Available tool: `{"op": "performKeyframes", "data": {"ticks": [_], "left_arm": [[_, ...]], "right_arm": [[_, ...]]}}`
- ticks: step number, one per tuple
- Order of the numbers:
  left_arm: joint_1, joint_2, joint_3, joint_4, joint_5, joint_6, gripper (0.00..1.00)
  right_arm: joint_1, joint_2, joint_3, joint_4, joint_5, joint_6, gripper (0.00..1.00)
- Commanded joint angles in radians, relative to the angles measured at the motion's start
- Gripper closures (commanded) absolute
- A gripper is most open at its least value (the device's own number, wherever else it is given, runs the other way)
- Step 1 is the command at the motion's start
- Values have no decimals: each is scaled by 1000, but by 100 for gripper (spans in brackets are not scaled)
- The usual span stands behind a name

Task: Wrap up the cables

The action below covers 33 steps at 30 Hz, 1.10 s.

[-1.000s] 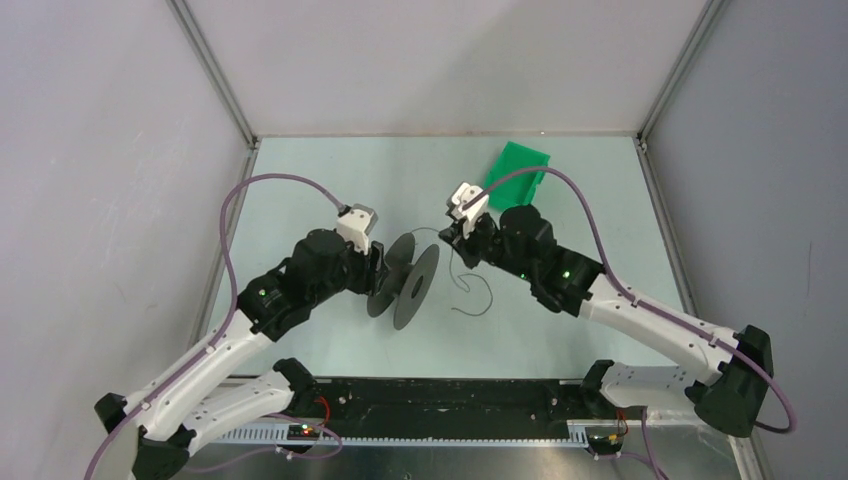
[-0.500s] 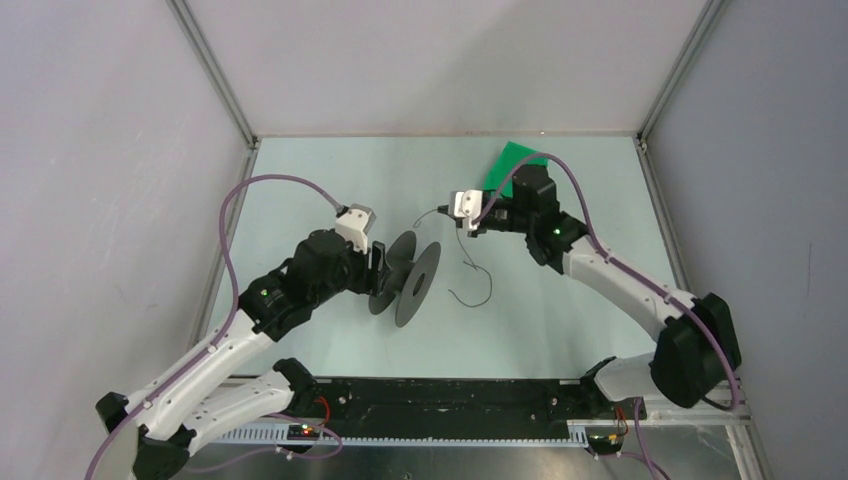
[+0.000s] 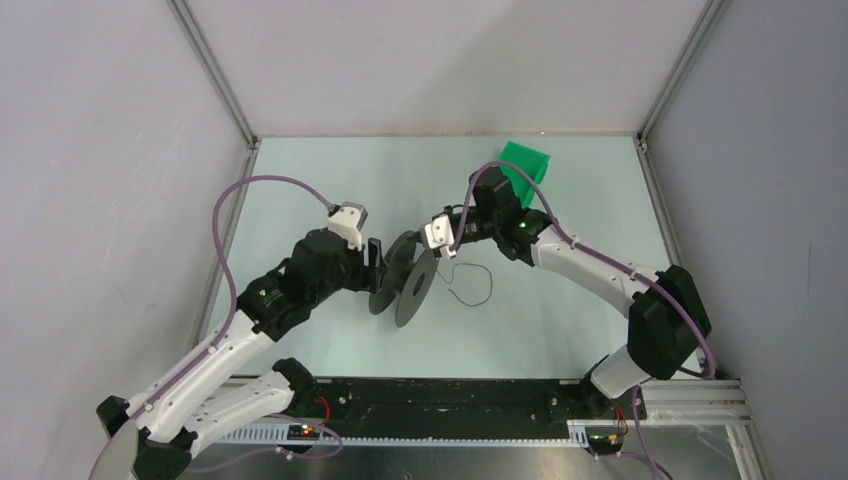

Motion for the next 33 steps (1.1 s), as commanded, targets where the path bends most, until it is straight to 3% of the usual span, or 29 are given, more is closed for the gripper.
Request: {"op": "performKeyframes", "data": {"ticks": [1, 22, 33], "left_arm": [[5, -20, 2, 60, -24, -18, 27], [0, 34, -58, 241, 7, -24, 26], [-11, 91, -67, 267, -19, -25, 32]], "right_arm": [[1, 22, 52, -72, -3, -43, 100], [25, 49, 74, -107, 76, 31, 100], [29, 59, 84, -108, 96, 53, 100]]}}
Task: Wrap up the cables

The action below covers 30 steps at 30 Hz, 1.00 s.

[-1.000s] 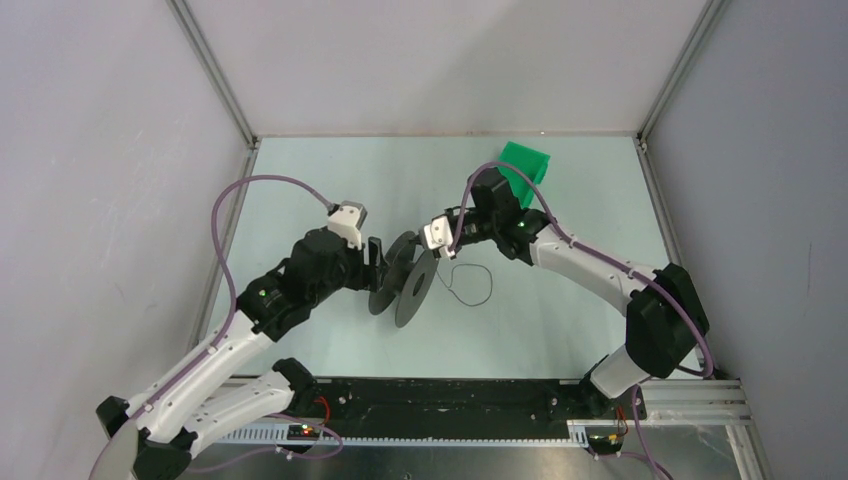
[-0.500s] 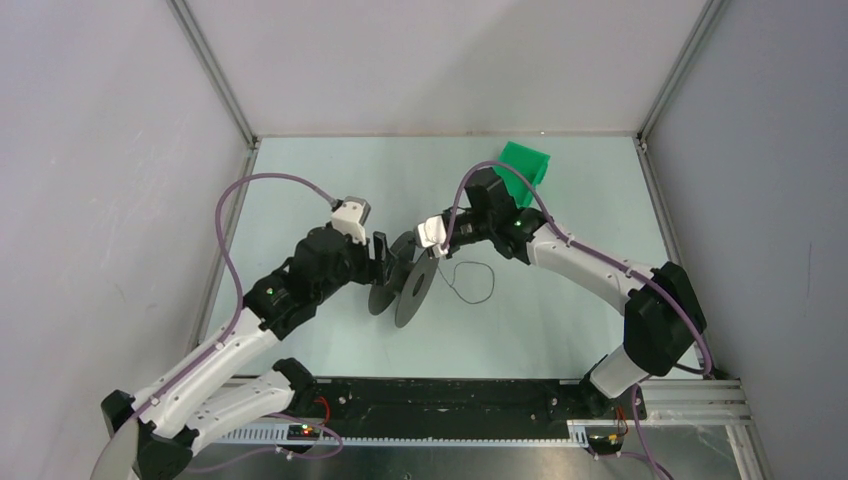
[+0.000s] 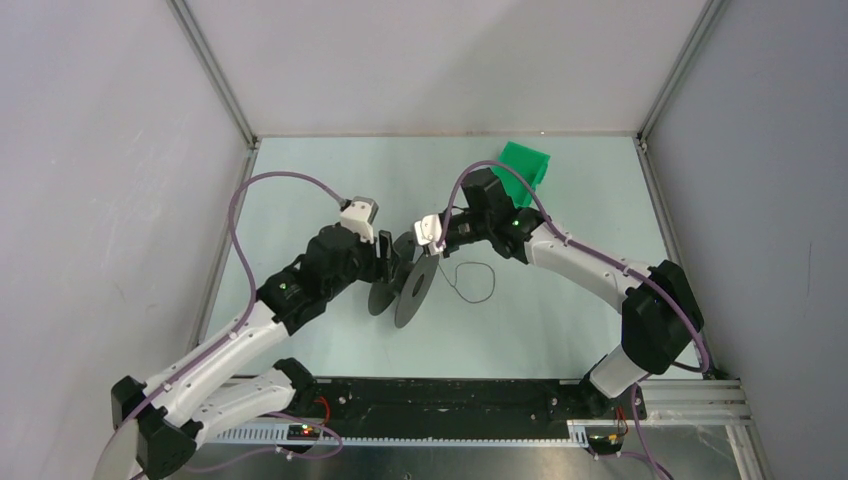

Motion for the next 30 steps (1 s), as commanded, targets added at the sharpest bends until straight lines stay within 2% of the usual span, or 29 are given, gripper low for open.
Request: {"op": "performKeyframes", "data": {"ticks": [1, 15, 30], "left_arm": [[-8, 28, -5, 51, -33, -9, 33], [-22, 31, -17, 49, -118, -7, 51], [-31, 30, -34, 50, -103, -18, 54]], "right_arm": [[5, 12, 48, 2, 9, 18, 100], [1, 12, 56, -22, 7, 13, 100], [-4, 14, 57, -35, 4, 16, 100]]}}
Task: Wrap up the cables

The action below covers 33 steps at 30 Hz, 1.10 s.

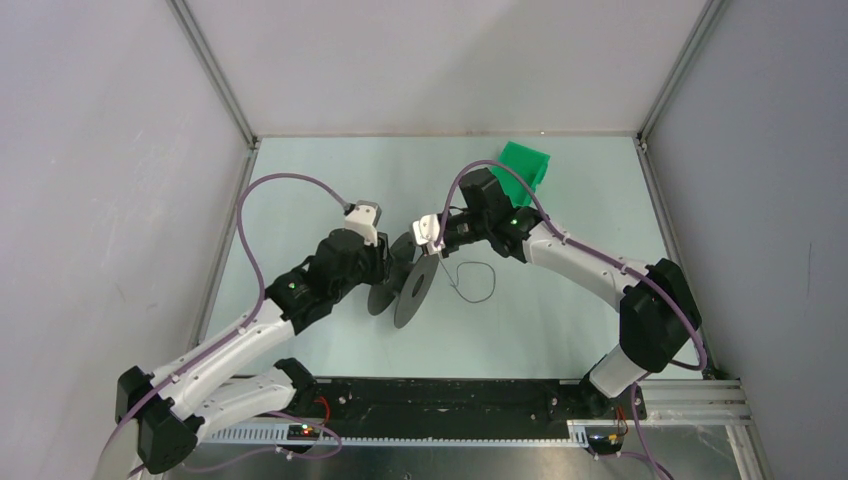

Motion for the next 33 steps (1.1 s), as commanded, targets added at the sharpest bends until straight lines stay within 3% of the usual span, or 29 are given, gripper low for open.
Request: {"op": "performKeyframes", "data": {"ticks": [1, 12, 19, 22, 29, 33], "left_arm": [[-8, -13, 0, 31, -21, -11, 53], [-11, 15, 15, 31, -27, 0, 50], [-13, 37, 18, 31, -33, 1, 53], [-15, 41, 22, 32, -36, -1, 60], [-14, 44, 49, 28, -21, 4, 94], [-16, 31, 60, 21, -8, 14, 100]], "right_arm": [[-4, 2, 45, -8, -6, 14, 100], [-9, 2, 44, -9, -10, 20, 100], [-13, 6, 45, -5, -18, 25, 100], [-8, 11, 45, -1, -15, 33, 100], [-2, 17, 45, 12, -22, 73, 96], [-5, 4, 45, 20, -52, 113, 91]]}}
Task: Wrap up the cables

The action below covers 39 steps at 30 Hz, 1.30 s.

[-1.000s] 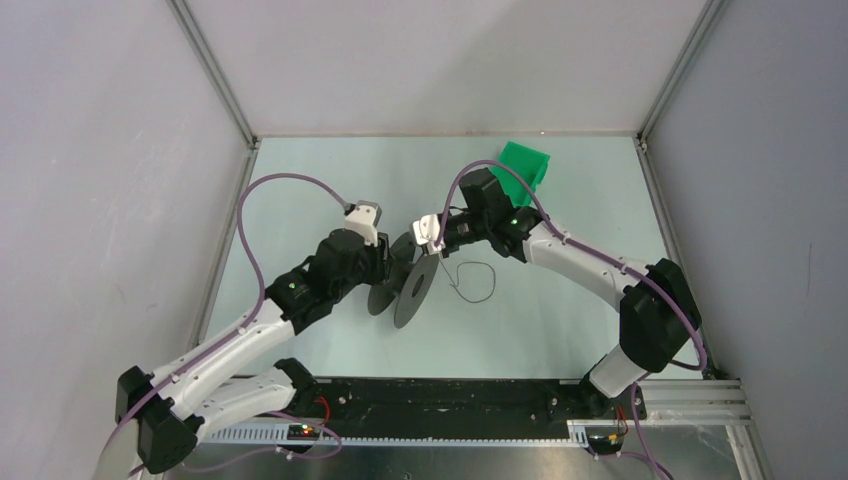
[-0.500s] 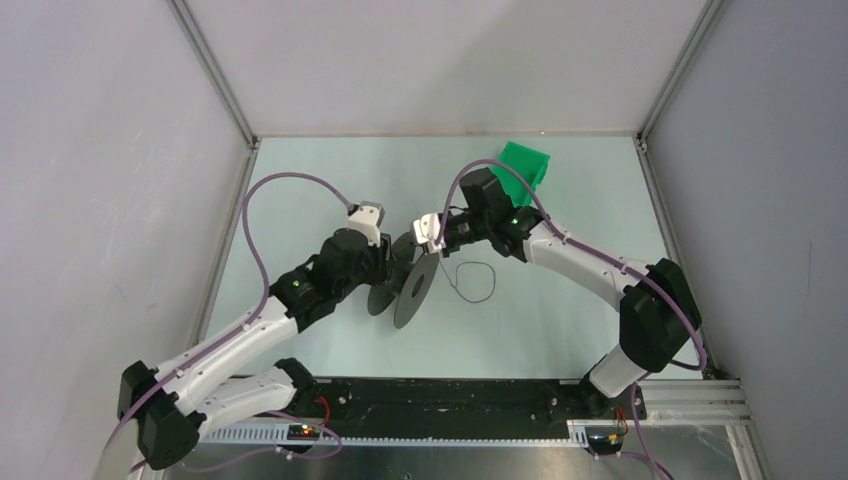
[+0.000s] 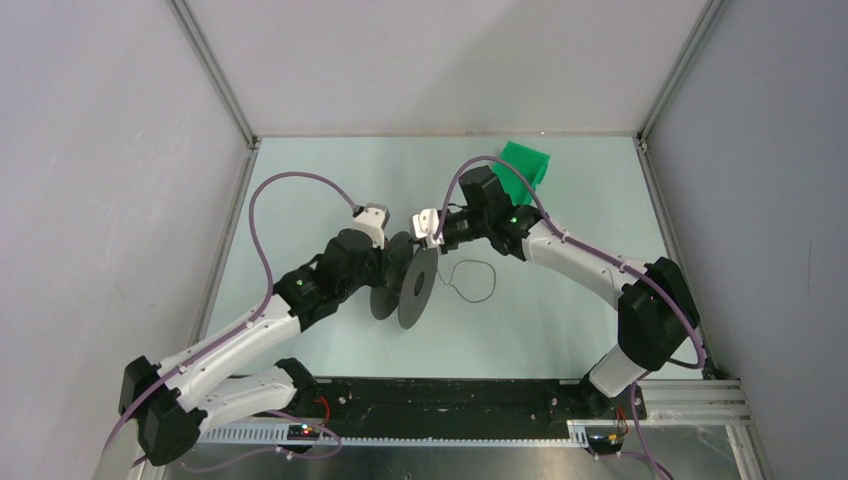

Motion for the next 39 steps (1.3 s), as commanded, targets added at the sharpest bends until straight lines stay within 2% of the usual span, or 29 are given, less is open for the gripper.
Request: {"op": "performKeyframes", "data": {"ticks": [1, 5, 12, 14, 17, 19, 22, 25, 31, 39], "left_arm": [[0, -23, 57, 30, -8, 2, 100], [1, -56, 61, 20, -9, 9, 100], [0, -109, 63, 17, 18, 41, 100], [1, -127, 65, 7, 24, 63, 100], [17, -153, 89, -54, 20, 79, 100], [35, -161, 121, -105, 17, 85, 100], [45, -190, 159, -154, 11, 89, 100], [48, -221, 173, -183, 22, 79, 100], [53, -236, 200, -259, 40, 45, 100], [53, -273, 200, -286, 33, -1, 100]], "right_arm": [[-1, -11, 35, 13, -64, 70, 88], [-14, -51, 35, 26, -101, 138, 79], [-15, -99, 34, -18, -87, 189, 75], [-16, -116, 33, -43, -88, 206, 68], [-14, -175, 16, -24, -75, 315, 66], [-3, -222, -17, 20, -34, 411, 66], [21, -283, -61, 71, 34, 504, 61], [29, -359, -195, 218, 101, 598, 57], [40, -415, -366, 325, 278, 641, 56], [71, -382, -569, 584, 282, 597, 54]]}}
